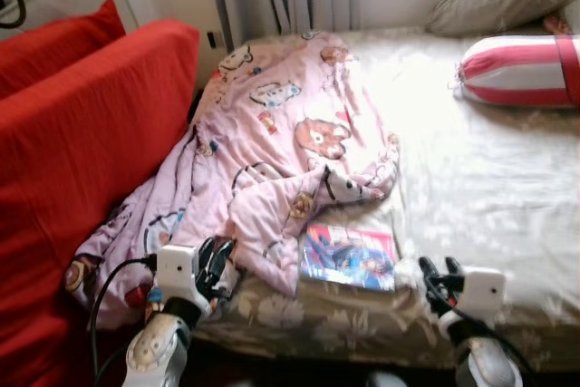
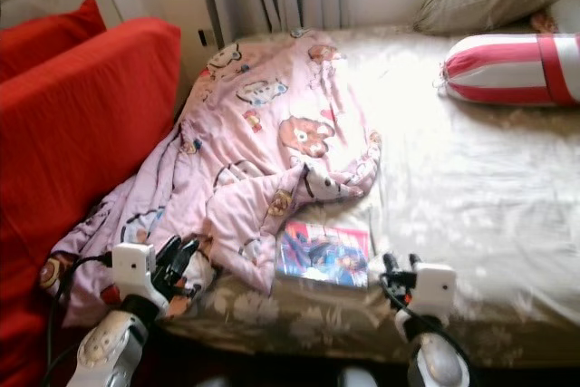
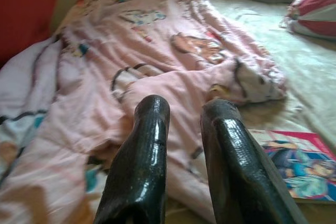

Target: Clean up the room

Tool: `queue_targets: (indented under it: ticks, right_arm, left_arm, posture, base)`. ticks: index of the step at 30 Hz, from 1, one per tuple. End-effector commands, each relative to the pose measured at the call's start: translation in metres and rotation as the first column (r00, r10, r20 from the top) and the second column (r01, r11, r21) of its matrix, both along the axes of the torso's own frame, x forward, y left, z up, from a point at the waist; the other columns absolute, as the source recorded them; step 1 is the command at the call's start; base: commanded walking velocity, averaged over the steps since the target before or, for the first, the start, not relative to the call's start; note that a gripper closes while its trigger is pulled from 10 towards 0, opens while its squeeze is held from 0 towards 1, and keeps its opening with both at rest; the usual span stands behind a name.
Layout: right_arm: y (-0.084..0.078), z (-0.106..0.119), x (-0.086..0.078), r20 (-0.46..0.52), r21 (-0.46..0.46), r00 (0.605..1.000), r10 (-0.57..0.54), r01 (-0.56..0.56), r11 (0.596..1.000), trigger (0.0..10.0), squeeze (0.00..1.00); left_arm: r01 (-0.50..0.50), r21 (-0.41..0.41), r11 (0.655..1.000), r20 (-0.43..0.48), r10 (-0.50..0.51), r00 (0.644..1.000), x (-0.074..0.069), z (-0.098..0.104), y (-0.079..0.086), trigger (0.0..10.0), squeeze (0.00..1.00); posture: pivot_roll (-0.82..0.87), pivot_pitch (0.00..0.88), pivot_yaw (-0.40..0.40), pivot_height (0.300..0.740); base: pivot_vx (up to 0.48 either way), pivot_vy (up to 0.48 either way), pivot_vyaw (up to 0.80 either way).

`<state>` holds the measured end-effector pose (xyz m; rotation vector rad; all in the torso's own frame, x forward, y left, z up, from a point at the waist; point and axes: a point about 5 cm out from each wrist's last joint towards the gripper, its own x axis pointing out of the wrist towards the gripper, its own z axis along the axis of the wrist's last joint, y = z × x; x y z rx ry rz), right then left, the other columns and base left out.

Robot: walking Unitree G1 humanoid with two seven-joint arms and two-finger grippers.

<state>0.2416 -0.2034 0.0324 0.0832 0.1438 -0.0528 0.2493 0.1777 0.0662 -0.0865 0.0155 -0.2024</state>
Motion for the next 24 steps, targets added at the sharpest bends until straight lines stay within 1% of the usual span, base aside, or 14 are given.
queue_targets:
  ticks: [1, 4, 14, 18, 20, 24]
  right_arm:
    - [0.007, -0.003, 0.0, -0.016, 0.02, 1.0, 0.013, -0.013, 1.0, 10.0, 0.0]
    - [0.007, -0.003, 0.001, -0.015, 0.021, 1.0, 0.022, -0.022, 1.0, 10.0, 0.0]
    - [0.007, -0.008, 0.011, -0.04, 0.027, 0.999, 0.03, -0.029, 0.999, 10.0, 0.0]
    - [0.006, -0.01, 0.014, -0.057, 0.042, 0.998, 0.015, -0.013, 0.999, 10.0, 0.0]
    - [0.002, -0.014, 0.017, -0.079, 0.06, 0.997, -0.02, 0.025, 0.998, 10.0, 0.0]
    - [-0.003, -0.016, 0.02, -0.093, 0.043, 0.994, -0.056, 0.06, 0.997, 10.0, 0.0]
  left_arm:
    - [-0.019, 0.018, 1.0, 0.001, 0.019, 1.0, -0.001, 0.002, 0.008, 10.0, 0.0]
    - [-0.022, 0.016, 1.0, 0.003, 0.022, 1.0, -0.001, 0.002, 0.007, 10.0, 0.0]
    - [-0.027, 0.015, 1.0, -0.003, 0.027, 1.0, -0.001, 0.001, 0.007, 10.0, 0.0]
    - [-0.022, 0.014, 1.0, -0.004, 0.022, 1.0, 0.0, 0.001, 0.005, 10.0, 0.0]
    - [-0.019, 0.012, 1.0, -0.003, 0.019, 1.0, 0.002, 0.002, 0.004, 10.0, 0.0]
    - [-0.02, 0.013, 1.0, -0.001, 0.02, 1.0, 0.005, 0.003, 0.004, 10.0, 0.0]
  posture:
    - [-0.07, 0.0, 0.095, 0.632]
    - [-0.06, 0.0, 0.092, 0.632]
    - [-0.06, 0.0, 0.09, 0.632]
    - [-0.06, 0.0, 0.09, 0.632]
    - [-0.05, 0.0, 0.093, 0.632]
    - [-0.04, 0.0, 0.096, 0.632]
  base:
    - [0.326, 0.0, 0.0]
    - [0.318, 0.0, 0.0]
    - [0.0, 0.0, 0.0]
    - [0.0, 0.0, 0.0]
    - [0.0, 0.0, 0.0]
    - [0.0, 0.0, 0.0]
